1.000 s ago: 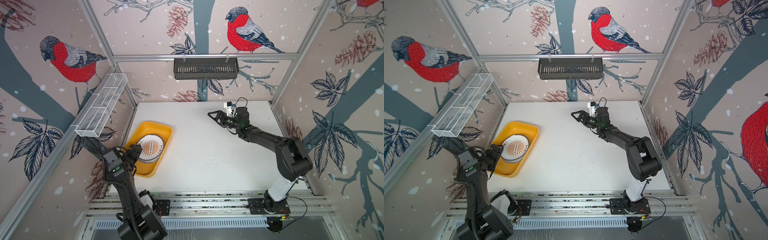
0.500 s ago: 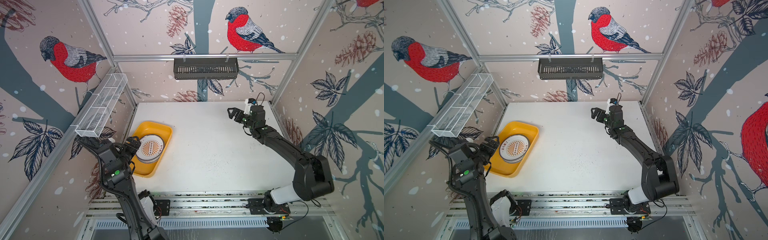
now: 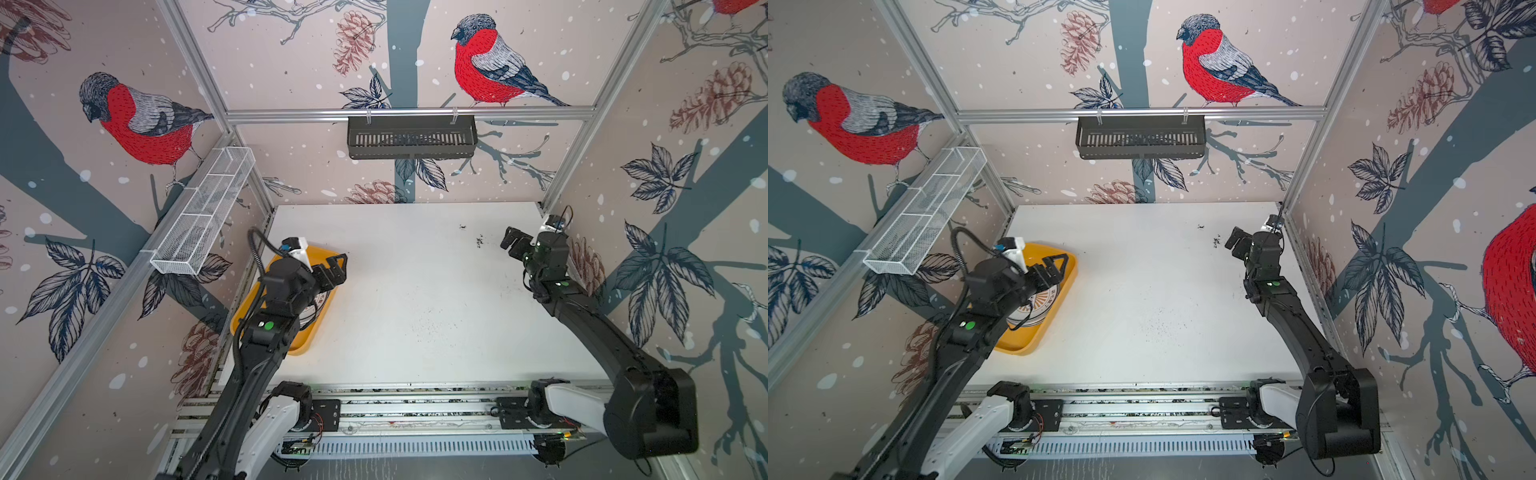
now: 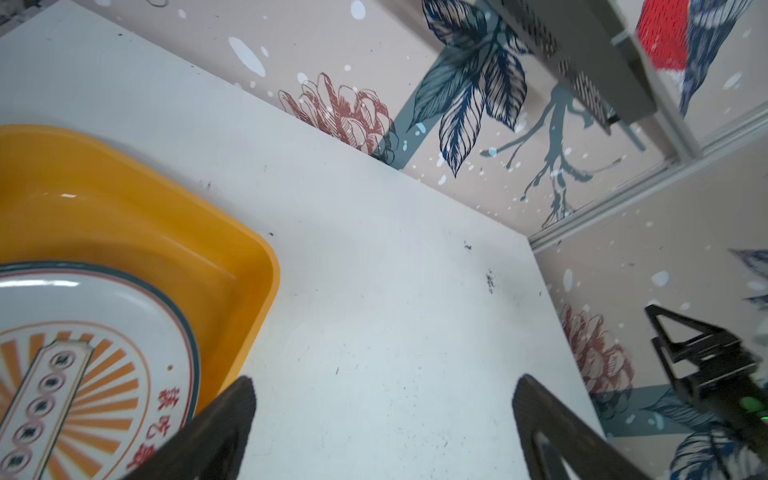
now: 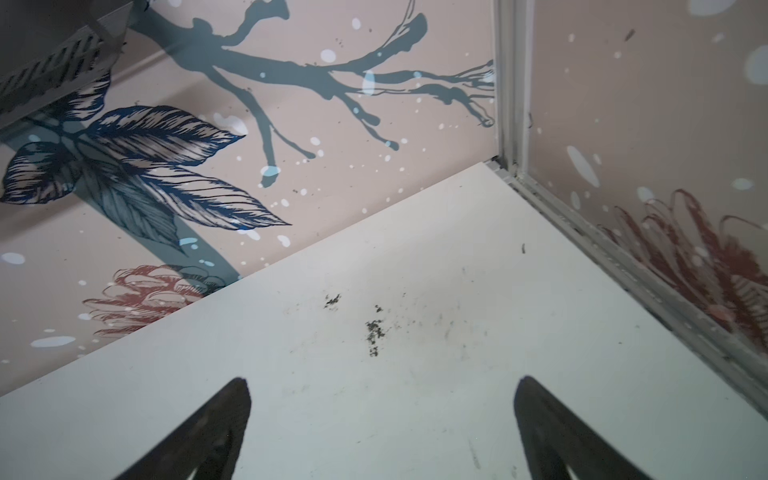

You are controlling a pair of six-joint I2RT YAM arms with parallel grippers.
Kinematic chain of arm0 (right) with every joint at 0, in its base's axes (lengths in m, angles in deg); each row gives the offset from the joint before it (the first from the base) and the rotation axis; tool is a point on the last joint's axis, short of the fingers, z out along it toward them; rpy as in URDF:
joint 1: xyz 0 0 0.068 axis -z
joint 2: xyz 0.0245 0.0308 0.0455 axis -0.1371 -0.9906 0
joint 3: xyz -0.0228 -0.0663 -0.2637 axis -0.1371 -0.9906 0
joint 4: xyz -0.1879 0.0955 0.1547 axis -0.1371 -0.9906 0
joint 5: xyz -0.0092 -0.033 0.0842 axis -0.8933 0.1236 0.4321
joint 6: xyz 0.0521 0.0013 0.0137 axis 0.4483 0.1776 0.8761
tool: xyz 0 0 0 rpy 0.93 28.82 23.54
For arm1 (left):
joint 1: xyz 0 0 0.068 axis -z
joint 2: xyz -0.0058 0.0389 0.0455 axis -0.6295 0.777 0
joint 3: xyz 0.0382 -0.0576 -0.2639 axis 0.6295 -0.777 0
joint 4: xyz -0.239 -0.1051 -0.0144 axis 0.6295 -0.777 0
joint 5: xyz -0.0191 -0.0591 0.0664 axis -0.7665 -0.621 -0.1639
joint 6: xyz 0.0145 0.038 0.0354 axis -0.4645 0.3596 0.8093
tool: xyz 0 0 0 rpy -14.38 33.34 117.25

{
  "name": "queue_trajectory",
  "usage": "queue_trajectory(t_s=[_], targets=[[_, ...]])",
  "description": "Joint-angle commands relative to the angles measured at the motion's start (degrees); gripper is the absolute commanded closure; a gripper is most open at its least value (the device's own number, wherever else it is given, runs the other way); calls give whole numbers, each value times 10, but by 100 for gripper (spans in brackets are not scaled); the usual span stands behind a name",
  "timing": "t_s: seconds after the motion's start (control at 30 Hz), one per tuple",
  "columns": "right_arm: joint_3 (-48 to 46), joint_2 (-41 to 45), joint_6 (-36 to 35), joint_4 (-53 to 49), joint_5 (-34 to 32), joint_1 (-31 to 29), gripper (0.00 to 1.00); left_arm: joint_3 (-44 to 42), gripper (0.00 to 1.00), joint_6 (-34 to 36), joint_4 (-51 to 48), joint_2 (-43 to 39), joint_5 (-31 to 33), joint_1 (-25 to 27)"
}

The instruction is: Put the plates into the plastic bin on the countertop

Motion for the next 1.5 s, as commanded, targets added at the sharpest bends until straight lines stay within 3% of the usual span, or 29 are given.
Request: queue_trajectory(t_s=[0.0,0.2,0.37,0.43,0.5,0.67,0.8,1.0,1.1,1.23,1.37,1.47], targets=[[-34,22,-26,39,-63,11,1,-6,3,82,172,47,101,24],[-117,38,-47,119,-128,28,0,-113,3,207,410,91,213,24],[-193,7,-82,251,-142,34,0,-202,3,323,617,129,297,17],[-219,-18,-95,313,-140,35,0,-221,4,352,658,150,315,4],[-235,-46,-101,358,-133,34,1,-232,4,331,654,156,326,-16],[-222,-87,-146,364,-72,41,1,-315,4,296,759,163,293,-57],[-228,-96,-163,381,-51,43,1,-319,3,281,721,189,271,-58],[-319,-178,-187,618,12,57,1,-325,3,320,803,231,263,-61],[-345,-209,-191,703,13,56,1,-301,3,326,735,234,255,-62],[-341,-209,-193,696,16,55,0,-319,3,333,763,255,259,-62],[-331,-209,-200,674,29,54,1,-358,2,340,918,348,248,-63],[-327,-210,-216,668,56,52,0,-346,2,350,954,409,237,-64]])
